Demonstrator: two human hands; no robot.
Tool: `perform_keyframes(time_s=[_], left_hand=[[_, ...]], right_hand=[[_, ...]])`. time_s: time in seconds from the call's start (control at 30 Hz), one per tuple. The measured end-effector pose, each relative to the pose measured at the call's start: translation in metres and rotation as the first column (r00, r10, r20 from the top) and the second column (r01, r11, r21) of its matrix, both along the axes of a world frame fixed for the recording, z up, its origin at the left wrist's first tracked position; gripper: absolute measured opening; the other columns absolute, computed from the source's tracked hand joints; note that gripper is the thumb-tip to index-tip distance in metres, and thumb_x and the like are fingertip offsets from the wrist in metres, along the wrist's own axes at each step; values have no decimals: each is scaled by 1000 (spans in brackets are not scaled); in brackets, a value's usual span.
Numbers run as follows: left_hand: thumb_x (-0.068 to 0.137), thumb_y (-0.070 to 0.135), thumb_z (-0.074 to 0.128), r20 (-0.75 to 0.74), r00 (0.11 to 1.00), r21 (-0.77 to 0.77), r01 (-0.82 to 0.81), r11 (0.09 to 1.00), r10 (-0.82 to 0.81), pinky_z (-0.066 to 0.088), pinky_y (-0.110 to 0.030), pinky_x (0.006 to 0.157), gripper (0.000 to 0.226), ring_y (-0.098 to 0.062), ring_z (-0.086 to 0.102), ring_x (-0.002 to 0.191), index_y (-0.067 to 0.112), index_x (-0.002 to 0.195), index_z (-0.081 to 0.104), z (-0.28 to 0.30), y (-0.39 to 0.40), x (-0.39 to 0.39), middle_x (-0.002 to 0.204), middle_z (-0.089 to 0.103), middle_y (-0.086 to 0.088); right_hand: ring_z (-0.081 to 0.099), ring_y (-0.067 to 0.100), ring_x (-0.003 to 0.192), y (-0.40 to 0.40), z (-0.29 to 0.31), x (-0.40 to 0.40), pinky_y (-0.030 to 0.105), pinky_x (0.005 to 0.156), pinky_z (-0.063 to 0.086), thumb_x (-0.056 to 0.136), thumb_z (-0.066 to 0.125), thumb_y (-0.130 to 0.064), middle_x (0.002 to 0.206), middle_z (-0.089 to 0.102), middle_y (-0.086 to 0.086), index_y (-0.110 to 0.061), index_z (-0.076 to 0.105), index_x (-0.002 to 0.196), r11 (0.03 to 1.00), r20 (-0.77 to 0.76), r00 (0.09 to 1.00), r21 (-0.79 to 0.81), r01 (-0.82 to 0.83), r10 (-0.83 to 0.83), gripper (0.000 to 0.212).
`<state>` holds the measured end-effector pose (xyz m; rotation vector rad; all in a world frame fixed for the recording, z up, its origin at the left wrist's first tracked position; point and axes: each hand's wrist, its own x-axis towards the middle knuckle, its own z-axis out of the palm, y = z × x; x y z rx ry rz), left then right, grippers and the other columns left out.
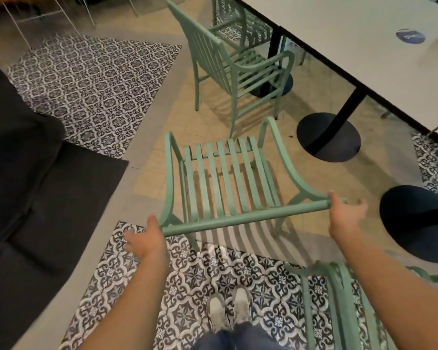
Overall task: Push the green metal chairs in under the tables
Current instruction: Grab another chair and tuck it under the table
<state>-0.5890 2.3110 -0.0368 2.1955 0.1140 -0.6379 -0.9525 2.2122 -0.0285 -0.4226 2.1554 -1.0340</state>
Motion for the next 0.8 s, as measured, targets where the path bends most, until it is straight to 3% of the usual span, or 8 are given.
perform_keyframes(time_s=[0.1,0.17,0.27,0.4,0.5,0.63,0.67,0.8], left_hand=[[87,42,67,-575,800,-146,-306,941,171,49,-60,93,69,-42,44,123,14,142,36,-2,7,-13,144,34,-18],[94,29,62,-708,700,-245,-360,900,88,51,-55,93,54,-39,48,120,8,139,42,0,3,-24,138,40,-20],[96,13,57,-712,702,-310,-345,886,24,49,-51,97,43,-33,54,108,-1,134,43,1,-8,-28,119,50,-21],[97,9,54,-648,762,-302,-235,924,-18,48,-49,99,25,-29,54,100,2,119,46,3,-9,-24,92,50,-16],[96,8,53,-607,785,-390,-159,907,-123,50,-47,98,19,-22,59,87,6,114,47,-10,-5,-4,93,54,-8],[93,-6,55,-732,669,-372,-228,900,-133,53,-18,83,28,-14,53,79,11,112,44,-2,-20,27,86,49,-1],[96,-9,48,-692,714,-351,-204,914,-106,50,-14,80,23,-12,49,74,10,109,44,4,-18,36,84,47,-3],[96,4,51,-594,800,-249,-84,965,-84,49,-44,94,10,-31,51,105,4,86,49,6,-33,82,92,50,-16]], right_hand=[[35,30,137,-13,-2,-7,54,111,31,93,59,-26,137,42,13,-8,43,130,988,594,790,98,117,-153,44],[47,30,127,-20,-10,-4,55,108,33,97,52,-16,116,53,12,-6,49,101,984,719,672,110,142,-177,11],[58,24,94,-26,-17,2,54,100,38,97,49,-10,131,54,11,-8,47,96,986,692,702,122,113,-166,3],[54,31,114,-30,-24,10,51,90,46,95,48,-5,134,52,14,-7,44,118,970,657,714,137,203,-242,24],[55,32,107,-21,-28,22,49,91,50,90,54,-7,128,53,15,-5,46,120,961,566,777,192,200,-275,31],[56,26,94,5,-23,53,38,85,53,86,60,-11,103,55,12,-4,51,95,942,550,765,211,260,-334,14],[56,23,89,13,-17,64,35,86,53,87,60,-12,94,54,10,-7,49,85,936,548,758,207,286,-353,12],[54,23,90,39,-16,103,35,91,51,88,59,-13,97,54,14,-11,48,85,948,502,804,145,284,-318,11]])
